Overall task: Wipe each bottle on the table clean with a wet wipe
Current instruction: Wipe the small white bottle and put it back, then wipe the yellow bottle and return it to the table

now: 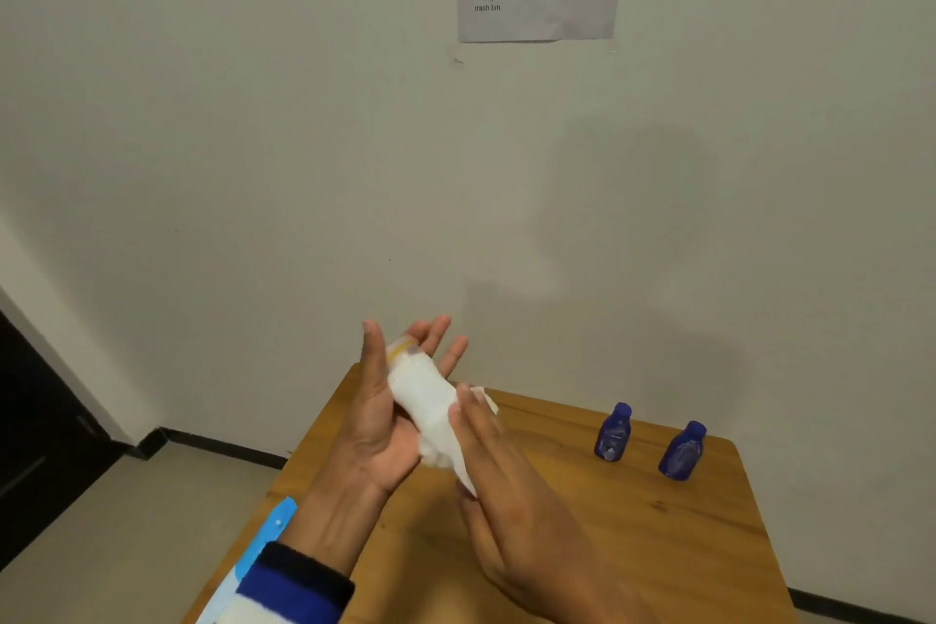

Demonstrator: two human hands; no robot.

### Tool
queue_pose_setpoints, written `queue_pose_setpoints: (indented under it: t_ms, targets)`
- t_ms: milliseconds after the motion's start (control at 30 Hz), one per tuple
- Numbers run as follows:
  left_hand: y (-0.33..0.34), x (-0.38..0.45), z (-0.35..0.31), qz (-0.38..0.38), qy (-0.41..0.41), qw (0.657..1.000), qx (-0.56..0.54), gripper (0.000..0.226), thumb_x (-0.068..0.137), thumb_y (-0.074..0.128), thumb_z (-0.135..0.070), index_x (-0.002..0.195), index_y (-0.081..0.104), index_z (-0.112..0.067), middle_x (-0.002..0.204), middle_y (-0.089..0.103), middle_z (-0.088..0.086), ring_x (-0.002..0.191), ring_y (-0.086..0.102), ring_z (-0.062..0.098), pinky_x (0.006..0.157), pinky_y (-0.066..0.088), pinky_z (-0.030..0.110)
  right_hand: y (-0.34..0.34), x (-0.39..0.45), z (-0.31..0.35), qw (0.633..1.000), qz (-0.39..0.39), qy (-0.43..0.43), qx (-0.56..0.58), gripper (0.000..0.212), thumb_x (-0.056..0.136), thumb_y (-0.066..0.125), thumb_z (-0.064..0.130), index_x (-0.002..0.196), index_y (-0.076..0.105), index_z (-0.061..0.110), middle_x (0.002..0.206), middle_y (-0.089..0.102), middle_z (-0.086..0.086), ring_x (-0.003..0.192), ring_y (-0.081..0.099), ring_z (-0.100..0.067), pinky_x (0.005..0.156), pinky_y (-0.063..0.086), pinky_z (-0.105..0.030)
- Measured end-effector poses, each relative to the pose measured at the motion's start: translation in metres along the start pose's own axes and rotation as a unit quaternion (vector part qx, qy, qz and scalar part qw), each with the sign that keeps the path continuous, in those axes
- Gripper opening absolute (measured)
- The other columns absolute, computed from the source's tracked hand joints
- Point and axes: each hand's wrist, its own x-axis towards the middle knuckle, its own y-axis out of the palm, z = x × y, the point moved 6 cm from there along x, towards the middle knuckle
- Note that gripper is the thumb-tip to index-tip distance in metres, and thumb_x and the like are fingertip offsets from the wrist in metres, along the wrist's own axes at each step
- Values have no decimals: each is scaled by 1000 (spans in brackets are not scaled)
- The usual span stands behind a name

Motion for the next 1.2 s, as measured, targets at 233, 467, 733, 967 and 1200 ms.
queue_pose_setpoints:
  t_ms: [233, 467, 733, 967, 1200]
  targets:
    - [-29, 6, -35, -25, 35, 999, 22, 54, 64, 88, -45, 111, 69, -24, 128, 67, 3, 110, 65, 20, 97, 53, 47, -28, -35, -85, 851, -225, 329, 341, 28, 102, 50, 20, 124, 66, 27, 109, 75, 5, 96, 71, -11, 76, 58, -28]
    - [-70, 11, -69, -137, 78, 950, 268, 37, 91, 64, -29, 125, 65, -14, 115, 58, 5, 89, 66, 18, 71, 58, 29, -21, -35, -104, 714, -260, 447, 472, 20, 101, 51, 14, 113, 67, 15, 98, 75, -7, 93, 71, -24, 75, 56, -36]
    - [-182, 75, -134, -181, 74, 804, 561, 43, 82, 79, -15, 123, 68, -19, 124, 64, 0, 111, 60, 23, 87, 53, 29, 24, -31, -120, 606, -265, 544, 517, 23, 97, 57, 10, 119, 62, 6, 106, 72, -22, 97, 68, -36, 88, 51, -47]
    - [-272, 168, -152, -110, 22, 735, 669, 37, 81, 79, -10, 112, 68, -27, 121, 65, 1, 111, 59, 23, 87, 50, 30, 76, -4, -128, 592, -263, 630, 428, 12, 93, 64, 10, 104, 65, 4, 95, 74, -22, 89, 70, -38, 75, 55, -39]
    - [-333, 219, -160, -96, -4, 741, 665, 35, 79, 81, -11, 105, 68, -31, 113, 66, -5, 106, 59, 18, 79, 45, 21, 150, 30, -145, 624, -187, 672, 352, 4, 88, 71, 7, 88, 71, 3, 68, 74, -11, 76, 67, -27, 65, 49, -33]
